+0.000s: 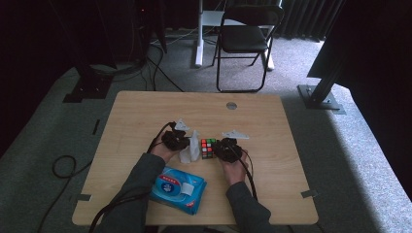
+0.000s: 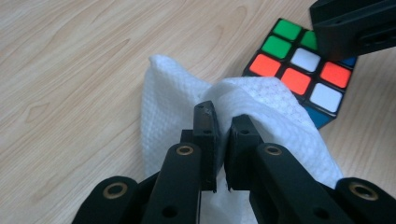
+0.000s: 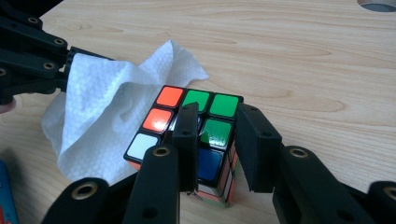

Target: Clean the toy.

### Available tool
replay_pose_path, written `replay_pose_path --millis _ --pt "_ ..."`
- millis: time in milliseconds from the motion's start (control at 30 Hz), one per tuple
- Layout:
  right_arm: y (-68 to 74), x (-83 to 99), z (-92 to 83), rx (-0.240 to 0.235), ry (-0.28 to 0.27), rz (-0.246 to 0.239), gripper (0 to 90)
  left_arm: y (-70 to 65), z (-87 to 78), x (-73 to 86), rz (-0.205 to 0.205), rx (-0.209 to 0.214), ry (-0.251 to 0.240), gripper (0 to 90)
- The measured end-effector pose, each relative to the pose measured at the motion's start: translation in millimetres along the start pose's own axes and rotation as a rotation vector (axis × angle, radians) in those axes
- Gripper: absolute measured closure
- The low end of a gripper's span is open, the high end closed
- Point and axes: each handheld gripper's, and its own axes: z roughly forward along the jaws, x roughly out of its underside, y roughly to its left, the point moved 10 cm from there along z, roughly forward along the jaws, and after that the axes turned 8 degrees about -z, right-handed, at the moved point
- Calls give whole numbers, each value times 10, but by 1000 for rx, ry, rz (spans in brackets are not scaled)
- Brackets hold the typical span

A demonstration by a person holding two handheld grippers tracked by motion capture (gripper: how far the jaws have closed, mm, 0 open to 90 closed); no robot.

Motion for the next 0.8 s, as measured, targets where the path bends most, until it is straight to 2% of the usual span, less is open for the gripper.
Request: replay_pose_path --millis 300,400,500,700,800 --pt "-12 -11 12 17 -3 7 713 -88 -2 -15 33 36 -8 848" --pt "-26 -7 9 16 1 13 670 -101 0 -13 36 45 -7 848" --pt "-37 3 -10 2 4 28 656 -120 6 -6 44 56 -1 848" --pt "25 18 -48 -18 7 8 656 -167 21 5 63 73 13 849" --pt "26 25 -57 -22 9 13 657 -177 29 12 69 80 19 849"
